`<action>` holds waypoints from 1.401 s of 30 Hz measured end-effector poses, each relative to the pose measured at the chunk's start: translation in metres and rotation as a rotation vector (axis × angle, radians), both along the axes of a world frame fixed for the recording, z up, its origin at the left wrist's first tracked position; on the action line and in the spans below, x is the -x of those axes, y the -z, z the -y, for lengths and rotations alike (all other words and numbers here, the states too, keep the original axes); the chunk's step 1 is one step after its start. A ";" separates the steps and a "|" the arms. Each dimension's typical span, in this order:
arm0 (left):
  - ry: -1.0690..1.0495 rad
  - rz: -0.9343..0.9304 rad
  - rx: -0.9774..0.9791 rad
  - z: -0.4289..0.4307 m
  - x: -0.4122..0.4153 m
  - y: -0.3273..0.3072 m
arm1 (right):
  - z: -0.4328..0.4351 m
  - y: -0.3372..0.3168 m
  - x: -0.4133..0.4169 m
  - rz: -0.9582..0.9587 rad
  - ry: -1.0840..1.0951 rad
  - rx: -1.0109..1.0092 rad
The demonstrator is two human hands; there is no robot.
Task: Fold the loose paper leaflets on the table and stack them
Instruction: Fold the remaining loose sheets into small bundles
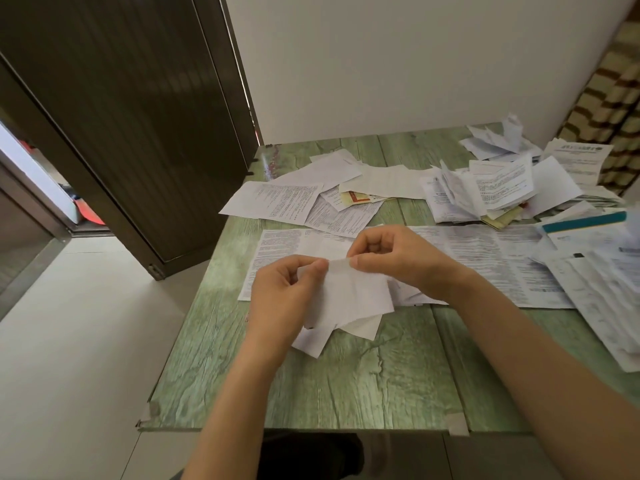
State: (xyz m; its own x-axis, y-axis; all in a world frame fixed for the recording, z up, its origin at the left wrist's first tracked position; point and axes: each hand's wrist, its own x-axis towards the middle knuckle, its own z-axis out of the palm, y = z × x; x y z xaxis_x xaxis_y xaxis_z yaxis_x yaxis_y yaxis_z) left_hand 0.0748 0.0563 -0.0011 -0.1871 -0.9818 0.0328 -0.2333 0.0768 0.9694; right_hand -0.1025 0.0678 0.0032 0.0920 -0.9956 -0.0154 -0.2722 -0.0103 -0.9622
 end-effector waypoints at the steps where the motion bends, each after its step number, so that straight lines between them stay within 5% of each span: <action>1: -0.024 -0.015 0.006 0.002 -0.002 -0.001 | 0.000 -0.001 0.003 0.007 0.011 0.001; 24: -0.033 -0.086 -0.047 0.005 -0.002 -0.003 | 0.001 0.000 0.017 0.140 0.096 0.038; 29: -0.027 -0.164 -0.073 0.007 0.003 -0.010 | 0.004 -0.004 0.034 0.376 0.354 0.153; 33: -0.018 -0.179 -0.094 0.007 0.009 -0.013 | 0.005 -0.007 0.044 0.576 0.840 0.421; 37: -0.018 -0.179 -0.112 0.007 0.016 -0.012 | 0.007 -0.004 0.057 0.474 1.205 0.586; 42: -0.015 -0.171 -0.122 0.008 0.019 -0.012 | 0.019 0.022 0.072 0.212 1.280 0.315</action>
